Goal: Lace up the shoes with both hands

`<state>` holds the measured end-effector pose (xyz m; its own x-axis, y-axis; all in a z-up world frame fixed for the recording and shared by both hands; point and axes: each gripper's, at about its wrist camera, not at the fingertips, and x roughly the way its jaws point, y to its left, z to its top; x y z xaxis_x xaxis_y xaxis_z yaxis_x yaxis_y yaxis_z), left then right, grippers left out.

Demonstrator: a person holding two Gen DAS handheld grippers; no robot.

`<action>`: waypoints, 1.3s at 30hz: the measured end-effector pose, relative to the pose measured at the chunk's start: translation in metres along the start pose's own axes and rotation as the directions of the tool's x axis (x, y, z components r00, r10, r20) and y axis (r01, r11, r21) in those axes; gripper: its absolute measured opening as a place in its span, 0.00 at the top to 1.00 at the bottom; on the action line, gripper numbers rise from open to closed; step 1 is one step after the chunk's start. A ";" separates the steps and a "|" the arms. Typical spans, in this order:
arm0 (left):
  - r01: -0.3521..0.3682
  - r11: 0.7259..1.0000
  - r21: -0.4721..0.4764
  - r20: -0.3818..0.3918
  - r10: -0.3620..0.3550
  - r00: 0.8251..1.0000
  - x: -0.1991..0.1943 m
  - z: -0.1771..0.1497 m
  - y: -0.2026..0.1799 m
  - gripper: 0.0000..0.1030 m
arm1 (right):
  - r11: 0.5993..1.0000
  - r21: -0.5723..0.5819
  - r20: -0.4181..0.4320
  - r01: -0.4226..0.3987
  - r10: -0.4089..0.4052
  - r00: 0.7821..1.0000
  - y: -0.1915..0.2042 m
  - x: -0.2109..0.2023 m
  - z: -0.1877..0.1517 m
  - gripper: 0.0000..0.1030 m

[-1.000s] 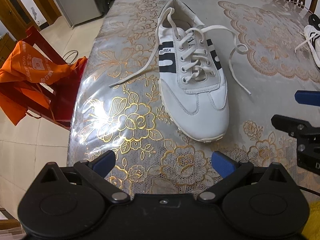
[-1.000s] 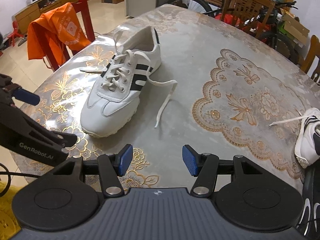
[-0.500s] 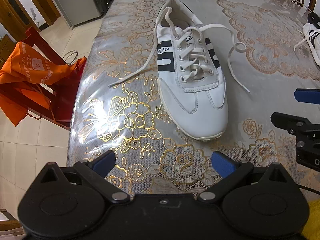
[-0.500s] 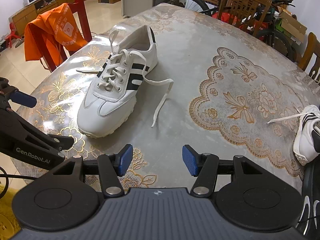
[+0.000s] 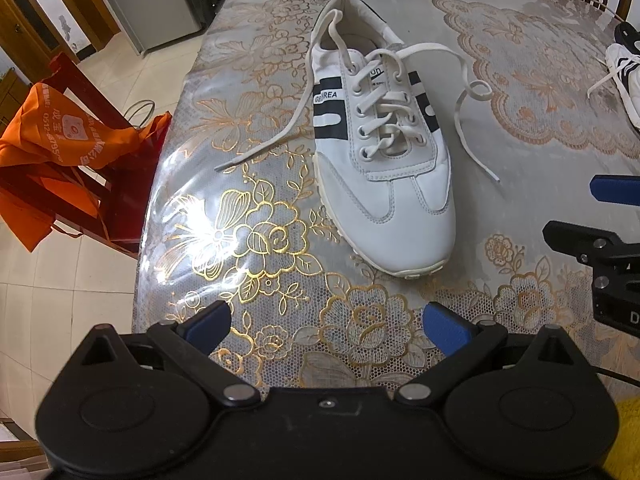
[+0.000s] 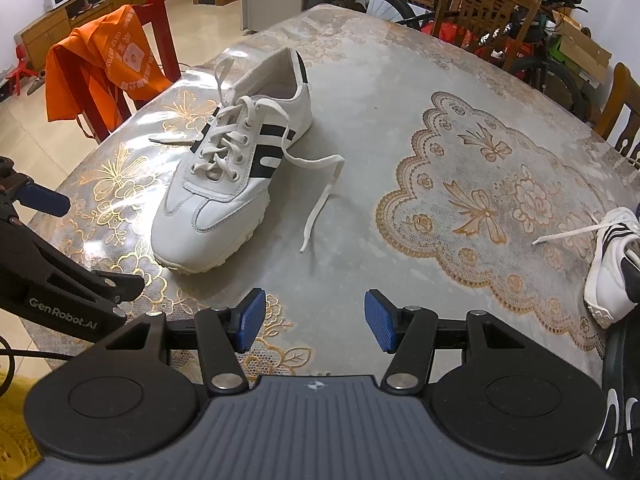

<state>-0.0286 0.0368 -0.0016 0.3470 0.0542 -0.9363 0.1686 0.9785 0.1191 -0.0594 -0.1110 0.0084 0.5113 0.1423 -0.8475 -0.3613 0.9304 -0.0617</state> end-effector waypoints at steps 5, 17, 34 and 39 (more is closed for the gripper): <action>0.001 1.000 -0.002 -0.002 -0.001 1.000 0.000 0.000 0.000 0.01 | 1.000 0.008 -0.005 0.001 -0.001 1.000 -0.001 0.001 -0.001 0.44; 0.000 1.000 -0.005 -0.006 0.000 1.000 0.001 -0.001 0.001 0.01 | 1.000 0.005 -0.011 -0.005 0.005 1.000 -0.001 0.001 -0.001 0.44; -0.002 1.000 -0.007 -0.007 0.002 1.000 0.000 -0.002 0.001 0.01 | 1.000 0.002 -0.014 -0.010 0.010 1.000 -0.001 0.002 -0.002 0.44; 0.000 1.000 -0.016 -0.008 0.000 1.000 0.001 -0.002 0.003 0.01 | 1.000 -0.006 -0.014 -0.011 0.011 1.000 0.001 0.001 -0.002 0.44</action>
<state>-0.0299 0.0400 -0.0029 0.3394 0.0556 -0.9390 0.1539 0.9815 0.1137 -0.0607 -0.1106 0.0059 0.4966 0.1476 -0.8553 -0.3714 0.9268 -0.0557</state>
